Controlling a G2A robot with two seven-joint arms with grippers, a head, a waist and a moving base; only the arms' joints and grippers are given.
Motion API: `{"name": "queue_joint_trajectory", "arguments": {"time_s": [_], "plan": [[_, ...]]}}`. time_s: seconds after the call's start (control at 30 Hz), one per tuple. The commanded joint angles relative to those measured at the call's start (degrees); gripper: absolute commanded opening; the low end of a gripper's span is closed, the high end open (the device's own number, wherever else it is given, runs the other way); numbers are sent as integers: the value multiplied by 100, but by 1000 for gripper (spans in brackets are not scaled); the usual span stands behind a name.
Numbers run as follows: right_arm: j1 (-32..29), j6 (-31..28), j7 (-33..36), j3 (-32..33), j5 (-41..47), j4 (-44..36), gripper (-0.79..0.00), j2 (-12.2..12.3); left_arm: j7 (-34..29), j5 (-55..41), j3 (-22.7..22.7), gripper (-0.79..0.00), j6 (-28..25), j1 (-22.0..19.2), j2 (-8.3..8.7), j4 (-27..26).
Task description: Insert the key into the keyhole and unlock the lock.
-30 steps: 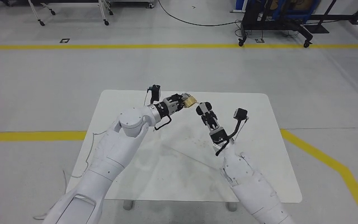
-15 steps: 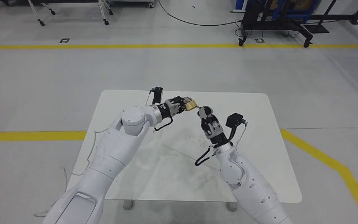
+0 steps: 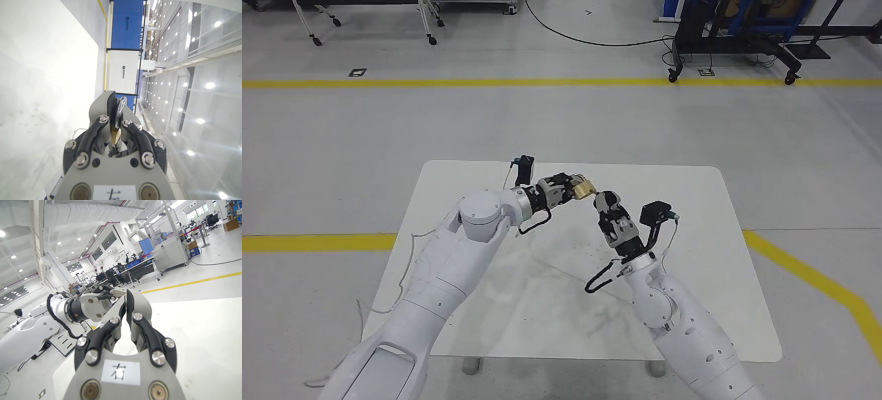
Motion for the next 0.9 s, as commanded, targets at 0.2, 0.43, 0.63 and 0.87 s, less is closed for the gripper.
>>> {"name": "queue_joint_trajectory", "arguments": {"time_s": [0.2,0.43,0.63,0.87], "plan": [[22,9,29,33,-28,90,-785,-25,-8,14,-30,-785,5,18,-13,-7],[20,47,141,26,-120,124,-785,-44,-8,45,-43,-785,5,20,-27,0],[31,60,334,13,-63,167,-785,-64,-6,56,-64,-785,-13,28,-38,4],[-46,-272,536,130,807,71,-785,-94,-12,80,-91,-785,-31,28,-47,2]]}}
